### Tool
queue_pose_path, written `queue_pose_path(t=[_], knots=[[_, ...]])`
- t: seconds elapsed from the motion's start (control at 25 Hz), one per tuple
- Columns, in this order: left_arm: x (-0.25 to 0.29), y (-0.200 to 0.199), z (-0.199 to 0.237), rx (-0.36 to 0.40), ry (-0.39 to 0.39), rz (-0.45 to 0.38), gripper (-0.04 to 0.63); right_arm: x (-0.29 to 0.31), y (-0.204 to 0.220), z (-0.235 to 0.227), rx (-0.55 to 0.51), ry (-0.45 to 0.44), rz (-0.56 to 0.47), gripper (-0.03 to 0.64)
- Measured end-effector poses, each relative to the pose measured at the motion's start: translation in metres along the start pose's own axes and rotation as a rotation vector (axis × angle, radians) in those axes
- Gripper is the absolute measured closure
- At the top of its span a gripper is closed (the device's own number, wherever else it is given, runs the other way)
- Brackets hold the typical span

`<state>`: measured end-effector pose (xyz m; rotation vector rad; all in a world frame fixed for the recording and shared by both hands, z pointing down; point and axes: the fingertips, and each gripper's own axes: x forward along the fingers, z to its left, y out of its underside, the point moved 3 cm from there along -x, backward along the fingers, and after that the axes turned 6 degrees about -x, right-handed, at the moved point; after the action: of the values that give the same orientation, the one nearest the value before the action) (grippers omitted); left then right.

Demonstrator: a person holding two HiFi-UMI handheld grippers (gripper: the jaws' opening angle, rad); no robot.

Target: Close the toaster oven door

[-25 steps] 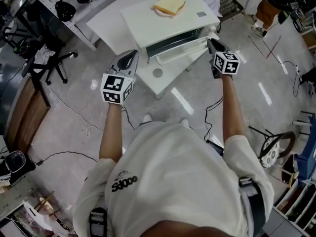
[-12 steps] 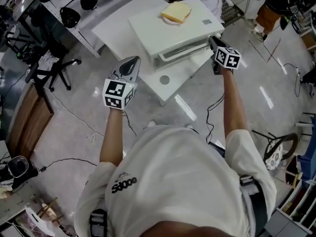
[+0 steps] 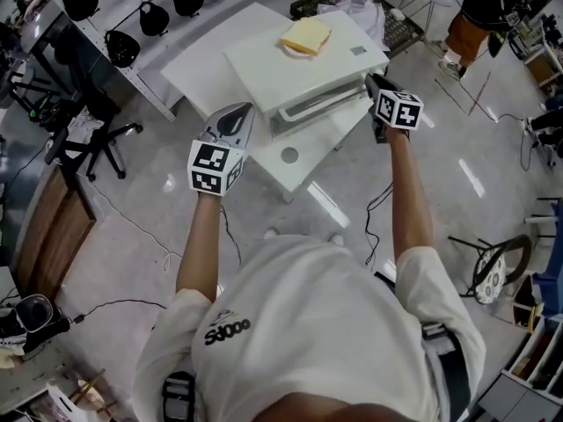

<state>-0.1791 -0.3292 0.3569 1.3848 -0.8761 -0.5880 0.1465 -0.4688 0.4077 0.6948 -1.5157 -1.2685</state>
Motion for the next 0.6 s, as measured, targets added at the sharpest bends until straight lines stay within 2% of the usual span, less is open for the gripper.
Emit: queue_pose_path(t=[0.28,0.6], knots=[[0.041,-0.032,-0.038,0.027,0.084,-0.035,0.577,-0.086,-0.016,0.001,-0.221,0.039,0.004,0.601],[0.075,-0.071,-0.109,0.099,0.201,-0.085,0.577,-0.186,-0.035,-0.004,-0.254,0.083,-0.065,0.607]])
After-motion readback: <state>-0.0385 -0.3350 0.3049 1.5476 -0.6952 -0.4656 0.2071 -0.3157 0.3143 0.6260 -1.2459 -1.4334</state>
